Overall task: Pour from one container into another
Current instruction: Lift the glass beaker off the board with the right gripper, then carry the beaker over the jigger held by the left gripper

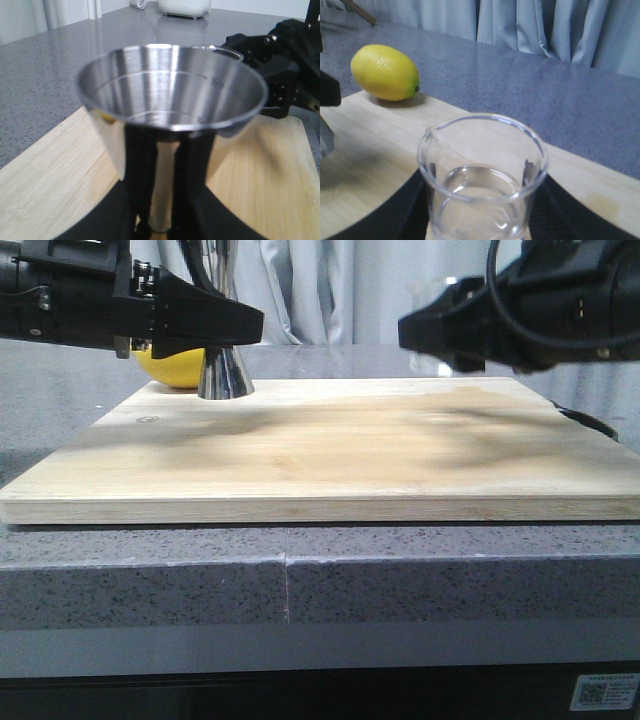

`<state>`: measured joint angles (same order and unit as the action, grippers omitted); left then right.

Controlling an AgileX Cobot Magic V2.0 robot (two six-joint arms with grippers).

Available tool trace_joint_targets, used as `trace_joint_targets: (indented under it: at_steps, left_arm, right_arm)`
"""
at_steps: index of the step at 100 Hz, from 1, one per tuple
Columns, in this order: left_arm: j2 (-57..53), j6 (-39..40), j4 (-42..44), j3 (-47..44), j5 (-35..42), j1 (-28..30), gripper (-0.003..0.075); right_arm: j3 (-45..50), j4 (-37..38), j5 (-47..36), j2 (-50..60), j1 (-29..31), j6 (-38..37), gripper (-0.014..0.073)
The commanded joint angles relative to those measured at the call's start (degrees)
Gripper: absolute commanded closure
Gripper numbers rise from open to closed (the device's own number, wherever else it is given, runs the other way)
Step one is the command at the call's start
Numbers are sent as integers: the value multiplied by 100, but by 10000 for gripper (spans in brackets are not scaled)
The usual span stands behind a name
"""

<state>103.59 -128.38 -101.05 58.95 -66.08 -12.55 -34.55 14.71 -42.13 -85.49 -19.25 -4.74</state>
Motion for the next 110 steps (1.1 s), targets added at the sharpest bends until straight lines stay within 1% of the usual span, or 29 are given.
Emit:
trace_joint_targets:
  at_steps: [1, 38, 59, 73, 110]
  left_arm:
    - [-309, 42, -381, 156, -669, -70, 739]
    - [-309, 42, -381, 156, -669, -192, 739]
    - [-309, 42, -381, 156, -669, -287, 739]
    - [-309, 42, -393, 156, -669, -312, 739]
    - [-309, 42, -393, 156, -669, -534, 739]
  right_arm:
    - [-339, 38, -149, 372, 18, 17, 473]
    - [-1131, 530, 1147, 780, 18, 17, 473]
    - [-1612, 778, 1653, 804, -5, 17, 473]
    - [-1878, 970, 1909, 804, -144, 17, 473]
    - [-2459, 1562, 2446, 804, -753, 17, 473]
